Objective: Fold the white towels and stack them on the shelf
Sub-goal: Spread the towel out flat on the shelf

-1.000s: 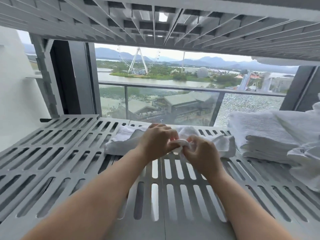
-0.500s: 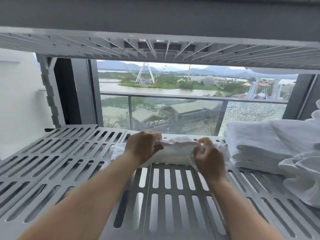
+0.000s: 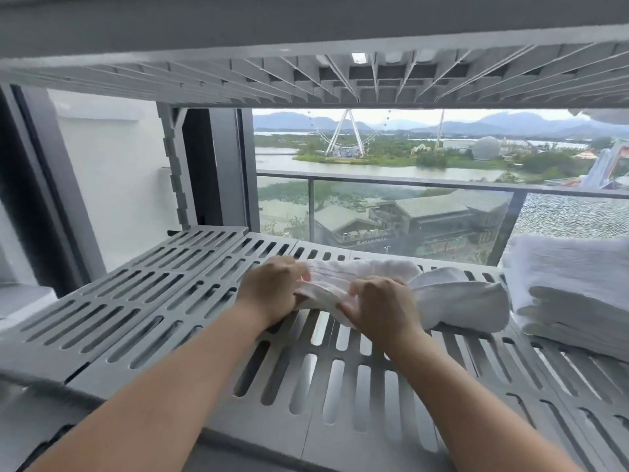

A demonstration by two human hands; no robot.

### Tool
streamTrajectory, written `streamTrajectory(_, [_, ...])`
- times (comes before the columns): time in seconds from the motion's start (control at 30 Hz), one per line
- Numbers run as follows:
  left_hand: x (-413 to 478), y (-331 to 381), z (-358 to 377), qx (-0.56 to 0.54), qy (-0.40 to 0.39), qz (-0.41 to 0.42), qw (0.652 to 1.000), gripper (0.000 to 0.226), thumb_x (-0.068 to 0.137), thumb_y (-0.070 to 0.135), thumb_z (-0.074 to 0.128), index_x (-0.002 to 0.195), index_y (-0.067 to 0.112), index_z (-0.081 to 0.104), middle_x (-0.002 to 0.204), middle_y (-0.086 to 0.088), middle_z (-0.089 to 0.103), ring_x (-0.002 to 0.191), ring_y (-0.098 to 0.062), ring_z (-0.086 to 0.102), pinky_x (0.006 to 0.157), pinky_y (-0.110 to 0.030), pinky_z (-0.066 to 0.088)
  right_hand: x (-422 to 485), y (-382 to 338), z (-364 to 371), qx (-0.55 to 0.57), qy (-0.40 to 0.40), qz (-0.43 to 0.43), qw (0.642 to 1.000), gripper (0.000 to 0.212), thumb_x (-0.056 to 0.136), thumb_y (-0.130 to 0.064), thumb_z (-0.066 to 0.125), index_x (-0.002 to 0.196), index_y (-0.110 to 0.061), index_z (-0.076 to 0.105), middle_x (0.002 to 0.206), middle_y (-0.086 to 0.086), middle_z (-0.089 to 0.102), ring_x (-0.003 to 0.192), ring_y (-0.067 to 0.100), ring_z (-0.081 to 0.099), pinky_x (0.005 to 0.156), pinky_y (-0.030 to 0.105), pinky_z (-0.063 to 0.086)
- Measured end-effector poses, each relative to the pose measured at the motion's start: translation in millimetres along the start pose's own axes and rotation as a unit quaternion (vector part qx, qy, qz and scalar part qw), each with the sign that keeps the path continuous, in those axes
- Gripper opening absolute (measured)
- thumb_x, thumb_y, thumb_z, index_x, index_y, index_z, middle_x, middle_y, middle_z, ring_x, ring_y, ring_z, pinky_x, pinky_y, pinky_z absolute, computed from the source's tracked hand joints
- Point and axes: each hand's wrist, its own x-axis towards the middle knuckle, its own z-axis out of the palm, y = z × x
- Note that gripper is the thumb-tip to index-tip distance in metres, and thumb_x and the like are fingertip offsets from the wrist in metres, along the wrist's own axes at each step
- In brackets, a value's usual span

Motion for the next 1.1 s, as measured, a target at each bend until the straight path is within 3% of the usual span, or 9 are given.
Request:
streamTrajectory(0.13, [-5.4,-20.9,-2.5,0.007,-0.018,-0.030,0.999,0.036,0.085,0.005,0.053,0.097,0.033,0.070,0.098,0.011,0.069,0.085,-0.017,0.064,0.064,-0.027,0.042,10.6,-9.5,1.4,0.008,-0.028,0.042,0.999,0.022,0.083,-0.030,0.051,0.077,-0.020,0.069,0.076,0.002,0.071,0.076,0.027,0.067,0.079,0.031,0.048])
streamTrajectory(0.33, [14.3,-16.4,-8.5,0.033,0.030,0.025,0.999,0.016,0.088,0.024,0.056,0.088,0.027,0.072,0.080,0.008,0.071,0.072,-0.018,0.066,0.059,-0.025,0.033,17.7,-37.1,4.1,0.092,0.022,-0.049,0.994,0.067,0.078,-0.072,0.048,0.126,-0.025,0.058,0.088,-0.003,0.074,0.088,0.022,0.070,0.092,0.037,0.048])
streamTrajectory(0.4, [23.0,-15.1,-8.0,-0.001,0.018,0.016,1.000,0.012,0.089,0.027,0.057,0.086,0.029,0.069,0.081,0.007,0.071,0.076,-0.018,0.066,0.062,-0.026,0.038,21.9,-43.2,9.9,0.065,0.047,-0.022,0.997,0.064,0.079,-0.071,0.053,0.121,-0.023,0.060,0.092,-0.001,0.074,0.088,0.022,0.070,0.089,0.038,0.048])
streamTrajectory(0.53, [27.2,-36.0,-12.4,-0.107,-0.096,0.023,0.989,0.022,0.086,0.044,0.065,0.070,0.032,0.055,0.067,0.015,0.057,0.069,-0.009,0.057,0.060,-0.027,0.037,29.5,-48.0,16.5,0.056,0.135,-0.005,0.989,0.022,0.086,-0.045,0.060,0.085,-0.025,0.067,0.070,-0.003,0.068,0.066,0.022,0.067,0.070,0.034,0.048])
streamTrajectory(0.63, [26.6,-63.2,-19.2,-0.135,-0.169,0.029,0.976,0.015,0.086,0.037,0.068,0.074,0.030,0.061,0.070,0.015,0.061,0.072,-0.011,0.057,0.065,-0.030,0.043,35.4,-49.1,19.7,0.074,0.139,0.029,0.987,0.015,0.085,-0.032,0.063,0.073,-0.022,0.064,0.066,-0.004,0.066,0.064,0.023,0.065,0.068,0.033,0.046])
streamTrajectory(0.73, [25.4,-82.6,-19.9,-0.179,-0.145,0.008,0.973,0.011,0.087,0.025,0.065,0.081,0.032,0.071,0.079,0.014,0.069,0.081,-0.011,0.061,0.074,-0.030,0.047,42.4,-52.7,19.6,0.111,0.146,0.051,0.982,0.010,0.085,-0.031,0.069,0.083,-0.022,0.072,0.067,-0.004,0.068,0.066,0.023,0.066,0.070,0.033,0.049])
streamTrajectory(0.9, [27.1,-77.6,-5.3,-0.108,-0.002,0.058,0.992,0.010,0.092,0.041,0.064,0.090,0.036,0.072,0.087,0.014,0.073,0.083,-0.012,0.067,0.069,-0.030,0.052,45.8,-77.7,13.5,0.154,0.154,-0.014,0.976,0.031,0.082,-0.042,0.075,0.108,-0.025,0.071,0.063,-0.013,0.061,0.063,0.014,0.062,0.071,0.031,0.050])
streamTrajectory(1.0, [27.4,-75.8,-1.1,-0.140,0.027,0.050,0.989,0.023,0.086,0.056,0.068,0.093,0.035,0.063,0.078,0.013,0.068,0.070,-0.009,0.063,0.060,-0.028,0.049,47.6,-80.5,17.7,0.124,0.194,0.009,0.973,0.017,0.083,-0.041,0.078,0.089,-0.026,0.074,0.072,-0.007,0.071,0.065,0.019,0.065,0.065,0.027,0.043])
streamTrajectory(1.1, [26.6,-91.0,-6.1,-0.250,-0.065,0.014,0.966,0.035,0.079,0.060,0.074,0.095,0.034,0.056,0.070,0.015,0.064,0.061,0.002,0.054,0.057,-0.024,0.040,43.7,-75.4,24.8,0.095,0.153,0.013,0.984,0.017,0.086,-0.036,0.073,0.077,-0.022,0.071,0.071,-0.006,0.068,0.066,0.023,0.063,0.068,0.031,0.046])
